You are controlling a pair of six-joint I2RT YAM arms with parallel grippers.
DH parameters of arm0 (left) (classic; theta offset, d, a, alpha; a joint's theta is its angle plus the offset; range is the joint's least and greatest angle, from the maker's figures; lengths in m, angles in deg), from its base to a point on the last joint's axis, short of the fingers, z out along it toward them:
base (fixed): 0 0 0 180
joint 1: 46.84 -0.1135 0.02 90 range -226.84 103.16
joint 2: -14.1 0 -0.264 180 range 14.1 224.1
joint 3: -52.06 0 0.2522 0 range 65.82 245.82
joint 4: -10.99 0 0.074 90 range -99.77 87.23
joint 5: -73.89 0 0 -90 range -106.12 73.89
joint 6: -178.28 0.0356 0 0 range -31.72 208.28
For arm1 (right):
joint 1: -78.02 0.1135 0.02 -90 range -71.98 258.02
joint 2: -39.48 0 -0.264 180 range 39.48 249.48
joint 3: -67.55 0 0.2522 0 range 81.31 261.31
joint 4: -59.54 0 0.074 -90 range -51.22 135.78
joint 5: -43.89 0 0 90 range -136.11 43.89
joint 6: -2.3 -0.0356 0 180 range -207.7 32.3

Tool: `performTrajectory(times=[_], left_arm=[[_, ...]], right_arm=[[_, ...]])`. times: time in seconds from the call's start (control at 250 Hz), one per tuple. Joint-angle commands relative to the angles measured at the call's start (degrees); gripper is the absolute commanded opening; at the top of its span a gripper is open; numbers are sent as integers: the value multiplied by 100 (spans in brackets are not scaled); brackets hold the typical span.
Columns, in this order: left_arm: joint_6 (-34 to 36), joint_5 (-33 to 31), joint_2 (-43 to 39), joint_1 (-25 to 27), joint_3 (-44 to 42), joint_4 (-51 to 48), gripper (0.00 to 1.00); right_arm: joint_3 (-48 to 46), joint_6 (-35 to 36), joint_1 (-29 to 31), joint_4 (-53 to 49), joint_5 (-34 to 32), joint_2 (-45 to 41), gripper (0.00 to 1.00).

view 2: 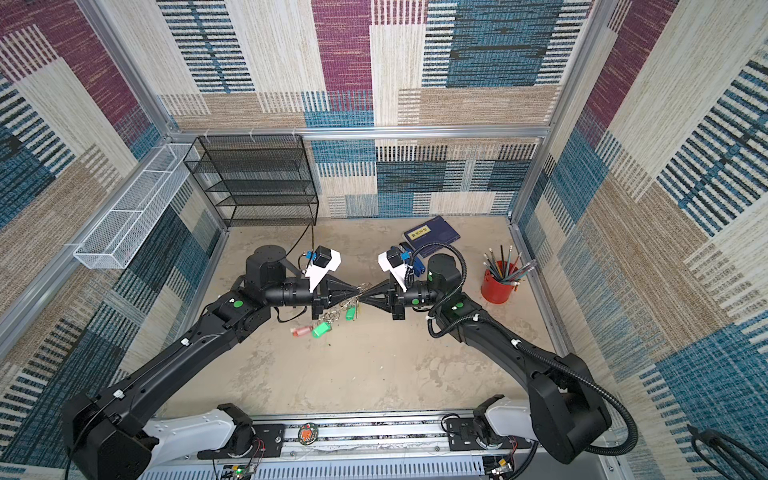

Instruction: Put the keys on the keyring

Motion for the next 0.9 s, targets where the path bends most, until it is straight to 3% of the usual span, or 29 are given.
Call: performTrajectory(times=[0.0, 0.648, 0.896], left_arm=[[-279, 330, 59, 51, -59, 704, 0], [-2042, 480, 88, 71, -1111, 3051, 0], [-2190, 366, 44, 80, -1316, 3264, 0]], right_arm=[[44, 11, 34, 45, -84, 10, 1], [47, -106, 34, 211, -636, -44, 13], [57, -153, 34, 236, -745, -79, 19]])
